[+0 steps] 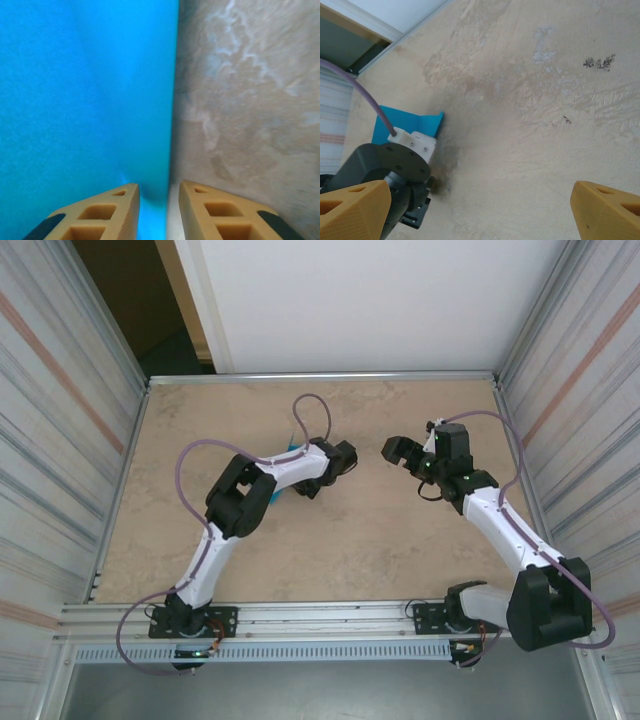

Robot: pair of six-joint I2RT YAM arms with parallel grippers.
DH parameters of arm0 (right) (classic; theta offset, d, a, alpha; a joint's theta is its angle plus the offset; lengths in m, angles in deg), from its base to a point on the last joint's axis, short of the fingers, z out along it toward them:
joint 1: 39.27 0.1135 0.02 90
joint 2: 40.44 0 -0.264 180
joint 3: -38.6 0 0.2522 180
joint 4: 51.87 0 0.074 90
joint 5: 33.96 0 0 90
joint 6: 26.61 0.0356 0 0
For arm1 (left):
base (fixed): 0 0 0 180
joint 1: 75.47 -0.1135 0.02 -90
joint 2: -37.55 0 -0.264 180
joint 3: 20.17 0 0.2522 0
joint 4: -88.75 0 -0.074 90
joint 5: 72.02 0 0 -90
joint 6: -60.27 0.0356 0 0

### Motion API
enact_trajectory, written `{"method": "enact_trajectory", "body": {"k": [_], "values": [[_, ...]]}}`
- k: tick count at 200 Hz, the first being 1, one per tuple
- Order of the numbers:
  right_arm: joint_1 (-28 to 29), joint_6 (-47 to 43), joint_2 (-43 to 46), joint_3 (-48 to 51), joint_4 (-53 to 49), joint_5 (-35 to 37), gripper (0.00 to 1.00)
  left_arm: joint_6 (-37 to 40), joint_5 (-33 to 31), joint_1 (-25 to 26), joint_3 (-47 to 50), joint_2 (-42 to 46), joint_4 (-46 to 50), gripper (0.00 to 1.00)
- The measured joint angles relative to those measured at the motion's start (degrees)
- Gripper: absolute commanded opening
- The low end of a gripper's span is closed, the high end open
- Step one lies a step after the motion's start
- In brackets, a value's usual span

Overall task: Fold a paper plane with a square sheet of paper (pick it up from the middle)
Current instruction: Turn over the paper at the center of the table.

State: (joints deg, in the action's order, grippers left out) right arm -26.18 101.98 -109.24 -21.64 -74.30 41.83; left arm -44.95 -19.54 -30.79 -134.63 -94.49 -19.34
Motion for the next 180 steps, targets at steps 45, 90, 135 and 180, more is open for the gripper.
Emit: {"method": "enact_trajectory", "body": {"k": [45,90,135,180], "values": [[0.0,0.4,-0.3,0.0,0.6,-0.6,0.91,-3.2,11.7,0.2,2.2,4.4,-4.8,0.44],[0.0,1.5,-0.3,0.2,0.9,-0.4,0.91,-8.0,28.7,2.7,9.0,11.4,-12.4,0.47],[-0.4,2.1,-1.2,0.6,1.1,-0.3,0.91,-11.8,42.4,3.6,17.7,22.5,-21.4,0.56],[-0.4,3.4,-3.3,0.7,3.0,-2.3,0.90,-14.8,48.1,-5.1,26.7,31.5,-29.8,0.67]]}}
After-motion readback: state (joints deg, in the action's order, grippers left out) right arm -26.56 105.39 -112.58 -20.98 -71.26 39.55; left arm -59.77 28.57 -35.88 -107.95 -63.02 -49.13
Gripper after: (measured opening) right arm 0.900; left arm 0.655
